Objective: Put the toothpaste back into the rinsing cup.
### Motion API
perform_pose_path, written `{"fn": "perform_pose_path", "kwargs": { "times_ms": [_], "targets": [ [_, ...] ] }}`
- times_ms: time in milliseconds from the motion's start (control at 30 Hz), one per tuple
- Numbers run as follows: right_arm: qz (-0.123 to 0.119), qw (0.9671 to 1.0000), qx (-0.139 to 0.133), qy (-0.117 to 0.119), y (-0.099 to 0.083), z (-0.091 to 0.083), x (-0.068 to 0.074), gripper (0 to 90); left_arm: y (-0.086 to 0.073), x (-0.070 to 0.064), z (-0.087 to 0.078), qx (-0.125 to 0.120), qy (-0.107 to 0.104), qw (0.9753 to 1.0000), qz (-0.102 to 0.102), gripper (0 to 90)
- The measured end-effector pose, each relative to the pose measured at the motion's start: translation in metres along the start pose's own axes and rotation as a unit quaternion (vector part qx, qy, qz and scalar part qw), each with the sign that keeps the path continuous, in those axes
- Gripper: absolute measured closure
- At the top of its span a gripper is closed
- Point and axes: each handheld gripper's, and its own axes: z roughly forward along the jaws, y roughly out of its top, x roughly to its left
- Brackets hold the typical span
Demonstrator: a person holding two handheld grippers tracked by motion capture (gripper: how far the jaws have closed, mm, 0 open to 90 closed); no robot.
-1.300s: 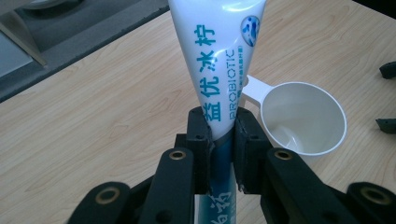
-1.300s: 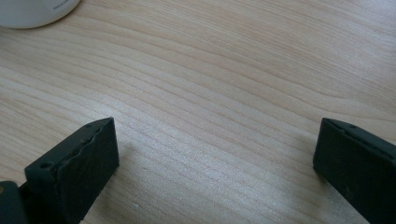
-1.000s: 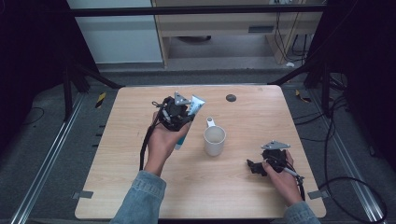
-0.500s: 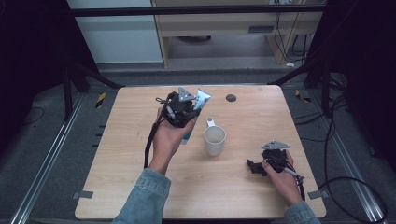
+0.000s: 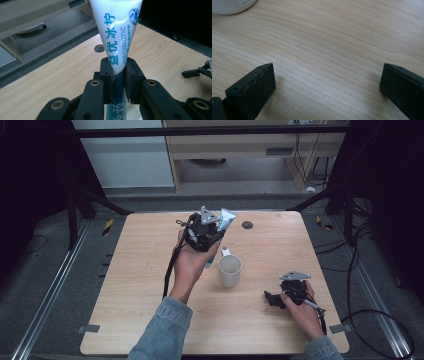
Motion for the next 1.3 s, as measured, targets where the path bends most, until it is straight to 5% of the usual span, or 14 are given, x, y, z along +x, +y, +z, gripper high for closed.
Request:
{"fn": "perform_pose_path", "kwargs": {
  "times_ms": [800,1300],
  "targets": [
    [0.001,1.0,0.002,0.0,0.0,0.0,0.0,0.6,0.015,-0.014,0.017,-0.052,-0.009,0.9986,-0.009,78.1],
    [0.001,1.0,0.001,0.002,0.0,0.0,0.001,0.6,0.01,-0.034,0.019,-0.093,0.014,0.9955,-0.009,78.1]
  ]
}}
